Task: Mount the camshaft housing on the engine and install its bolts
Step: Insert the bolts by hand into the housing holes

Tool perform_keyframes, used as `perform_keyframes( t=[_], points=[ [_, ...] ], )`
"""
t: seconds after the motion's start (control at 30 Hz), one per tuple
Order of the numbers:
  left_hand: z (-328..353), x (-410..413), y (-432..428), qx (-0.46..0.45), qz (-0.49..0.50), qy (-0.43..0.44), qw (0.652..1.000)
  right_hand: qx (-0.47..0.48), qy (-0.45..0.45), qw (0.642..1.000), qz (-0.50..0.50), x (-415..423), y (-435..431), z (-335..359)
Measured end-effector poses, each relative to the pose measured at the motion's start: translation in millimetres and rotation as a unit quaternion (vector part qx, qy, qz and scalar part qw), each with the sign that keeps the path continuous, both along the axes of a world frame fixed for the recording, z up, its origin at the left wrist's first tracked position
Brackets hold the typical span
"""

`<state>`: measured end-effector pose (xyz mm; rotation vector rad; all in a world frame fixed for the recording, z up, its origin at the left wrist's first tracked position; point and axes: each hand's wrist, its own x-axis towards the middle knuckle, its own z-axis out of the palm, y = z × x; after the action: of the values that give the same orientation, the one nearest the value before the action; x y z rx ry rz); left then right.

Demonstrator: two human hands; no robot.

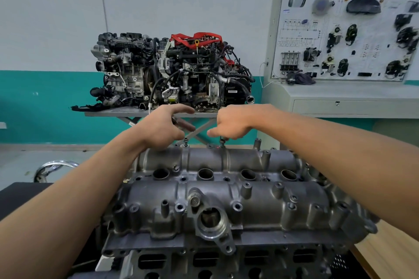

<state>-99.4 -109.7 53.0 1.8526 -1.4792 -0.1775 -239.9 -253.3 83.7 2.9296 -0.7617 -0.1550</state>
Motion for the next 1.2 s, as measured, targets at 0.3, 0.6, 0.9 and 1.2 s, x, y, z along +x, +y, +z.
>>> perform_keyframes(
  t=[0.3,0.6,0.9,1.2],
  points=[
    [-1.0,-3.8,0.2,0.002,-0.017,0.008,1.000,-0.031,-0.008,0.999,-0.005,-2.2,-0.5,-11.9],
    [3.2,-10.6,6.3,0.003,-0.028,-0.001,1.000,-0.083,-0.059,0.995,-0.018,-6.0,10.9,-14.4],
    [14.0,-42.9,31.6,-0.048,-0.120,0.083,0.988,0.126,-0.306,0.918,0.219,-19.0,61.2,18.0],
    [32.5,-63.0,68.2,-0.076,-0.069,0.070,0.992,0.119,-0.372,0.889,0.237,-34.3,99.2,26.9]
  ],
)
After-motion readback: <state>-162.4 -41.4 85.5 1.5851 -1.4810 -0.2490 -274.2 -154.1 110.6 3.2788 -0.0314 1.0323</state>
